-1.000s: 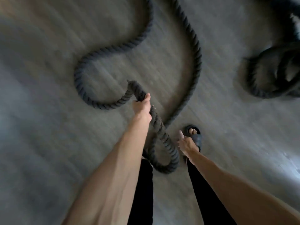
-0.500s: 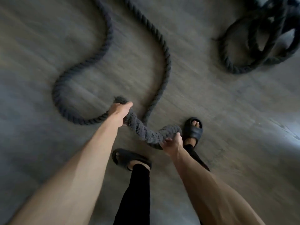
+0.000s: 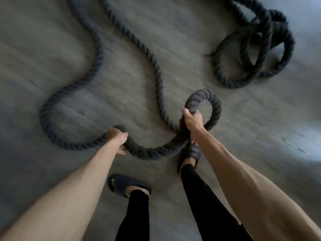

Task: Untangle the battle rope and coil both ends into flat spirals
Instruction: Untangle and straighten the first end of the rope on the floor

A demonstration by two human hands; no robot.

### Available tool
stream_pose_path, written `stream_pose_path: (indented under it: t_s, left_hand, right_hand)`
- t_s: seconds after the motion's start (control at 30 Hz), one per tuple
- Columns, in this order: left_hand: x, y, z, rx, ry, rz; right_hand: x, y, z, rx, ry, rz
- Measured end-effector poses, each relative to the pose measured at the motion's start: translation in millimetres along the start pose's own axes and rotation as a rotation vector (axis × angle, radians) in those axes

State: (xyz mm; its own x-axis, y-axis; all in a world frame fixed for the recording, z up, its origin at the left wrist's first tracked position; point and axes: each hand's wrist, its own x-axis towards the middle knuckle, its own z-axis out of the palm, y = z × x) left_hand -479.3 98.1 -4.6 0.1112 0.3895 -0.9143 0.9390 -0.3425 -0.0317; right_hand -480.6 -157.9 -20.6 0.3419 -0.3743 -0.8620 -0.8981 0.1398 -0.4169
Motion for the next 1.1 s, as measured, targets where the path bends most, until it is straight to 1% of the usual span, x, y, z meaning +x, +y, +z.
stream_pose_path:
  t_s: [0.03,0.07,0.1,0.13,0.2,0.23,0.3,0.33,0.37,0.43,0.5,0.57,0.63,0.67,0.7,0.73,0.8,0.83,0.9,0.93,1.0,1.1]
  left_hand:
    - [-6.6,6.4,4.9,0.164,0.092,0.093]
    - [-14.2,16.4,10.7,0.311,0.180,0.204]
    - [-24.6,30.5,18.3,0.410,0.226,0.328]
    - [-36.3,46.5,28.2,0.444,0.222,0.437]
    - [-57.6,80.8,53.4,0.378,0.154,0.604]
    - [-66.3,99.3,68.3,0.323,0.127,0.664]
    - [-81.1,133.3,99.3,0.249,0.096,0.760]
    - [-85.8,148.0,112.6,0.231,0.108,0.767]
    - [-87.3,159.3,122.9,0.231,0.136,0.721]
    - [-78.7,171.7,136.0,0.225,0.217,0.550]
    - [-64.3,173.6,141.6,0.151,0.255,0.405]
    - [-48.2,171.0,145.8,0.145,0.261,0.353]
    - [-36.5,168.7,151.3,0.199,0.232,0.376]
    - [-31.5,168.8,153.7,0.181,0.178,0.409]
    - [-30.4,168.5,157.0,0.085,0.086,0.424]
    - [-33.8,168.5,160.7,-0.054,-0.038,0.412]
    - [-44.7,168.4,164.5,-0.269,-0.324,0.300]
    - [-50.1,168.1,165.8,-0.328,-0.457,0.237]
    - [-61.5,166.1,167.1,-0.387,-0.735,0.097]
    - [-67.1,164.6,165.5,-0.396,-0.865,0.036]
    - [-74.1,159.2,158.6,-0.335,-1.082,-0.019]
    - [-83.2,146.1,143.0,-0.114,-1.278,-0.023]
  right_hand:
    - [-1.7,4.1,-3.4,-0.238,0.055,-0.114]
    - [-4.8,8.9,-5.6,-0.416,0.081,-0.200]
    - [-7.9,13.8,-6.6,-0.552,0.100,-0.272]
    - [-10.8,19.3,-7.9,-0.674,0.119,-0.343]
    - [-15.4,28.4,-9.4,-0.873,0.140,-0.481]
    - [-17.4,31.5,-10.8,-0.935,0.139,-0.528]
    - [-23.8,34.2,-15.5,-1.029,0.115,-0.570]
    - [-27.7,35.4,-18.0,-1.066,0.095,-0.579]
    - [-31.8,36.5,-20.3,-1.093,0.080,-0.588]
    - [-37.6,38.8,-24.8,-1.119,0.063,-0.628]
    - [-39.4,42.9,-27.9,-1.138,0.051,-0.682]
    - [-41.4,49.4,-30.5,-1.112,-0.018,-0.689]
    - [-41.4,59.5,-34.9,-1.024,-0.096,-0.685]
    - [-40.4,62.3,-39.6,-0.950,-0.106,-0.662]
    - [-38.4,64.2,-46.0,-0.853,-0.103,-0.627]
    - [-35.4,63.9,-54.1,-0.746,-0.094,-0.589]
    - [-24.8,56.5,-68.2,-0.518,-0.130,-0.458]
    - [-17.3,48.1,-74.5,-0.380,-0.141,-0.367]
    - [3.9,27.1,-87.2,-0.014,-0.119,-0.114]
    - [16.7,15.5,-94.4,0.190,-0.135,0.020]
    - [39.6,-6.9,-110.1,0.501,-0.183,0.172]
    - [65.7,-34.8,-131.6,0.748,-0.251,0.271]
